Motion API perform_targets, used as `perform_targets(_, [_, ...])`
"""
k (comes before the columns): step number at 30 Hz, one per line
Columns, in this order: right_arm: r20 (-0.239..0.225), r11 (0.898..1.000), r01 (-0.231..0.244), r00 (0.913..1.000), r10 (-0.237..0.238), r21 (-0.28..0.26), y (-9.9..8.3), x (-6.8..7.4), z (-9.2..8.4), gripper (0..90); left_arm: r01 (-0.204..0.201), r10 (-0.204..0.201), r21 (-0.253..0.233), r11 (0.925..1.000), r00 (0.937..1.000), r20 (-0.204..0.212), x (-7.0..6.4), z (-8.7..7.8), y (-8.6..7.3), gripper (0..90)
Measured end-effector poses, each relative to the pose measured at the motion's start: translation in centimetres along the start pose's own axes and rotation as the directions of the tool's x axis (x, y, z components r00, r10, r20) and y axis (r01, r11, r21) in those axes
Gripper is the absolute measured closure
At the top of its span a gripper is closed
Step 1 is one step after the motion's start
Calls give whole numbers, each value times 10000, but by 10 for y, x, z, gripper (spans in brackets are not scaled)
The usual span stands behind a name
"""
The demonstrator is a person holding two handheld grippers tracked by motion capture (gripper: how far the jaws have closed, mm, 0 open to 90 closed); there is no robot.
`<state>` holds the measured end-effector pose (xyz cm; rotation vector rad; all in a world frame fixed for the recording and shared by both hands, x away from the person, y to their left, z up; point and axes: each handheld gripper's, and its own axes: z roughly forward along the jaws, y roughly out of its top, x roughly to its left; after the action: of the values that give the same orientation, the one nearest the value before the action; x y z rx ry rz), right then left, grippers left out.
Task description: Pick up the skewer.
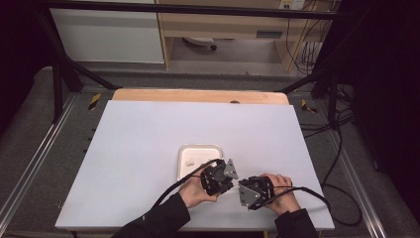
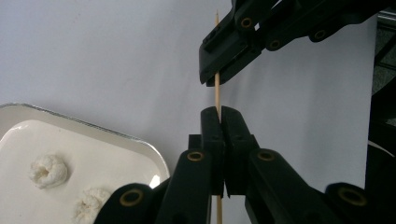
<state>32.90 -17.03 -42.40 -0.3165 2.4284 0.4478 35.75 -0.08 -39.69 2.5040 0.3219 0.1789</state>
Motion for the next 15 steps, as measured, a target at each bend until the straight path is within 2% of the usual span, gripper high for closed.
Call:
perform_targets(4, [18,10000,74,10000,-74,-1,1,1,0,892,28,-29,93,10000,9999,153,2,-1,0,884])
perform_targets(8, [14,9997,160,9999,-160,161,1,1,0,893,-15,15,194,9998,10000,-24,2,-2,-1,841])
perform_targets(9, [17,9996,53,10000,-54,260,0,2,0,893,-5,5,264,9997,10000,2,4,-4,-2,830])
perform_targets(12, [16,9993,89,10000,-89,353,0,1,0,893,65,-74,626,9980,9999,133,7,-8,-3,765])
perform_targets(15, [10,9991,133,9999,-133,409,0,1,0,893,192,-208,911,9957,9997,163,10,-11,-5,736])
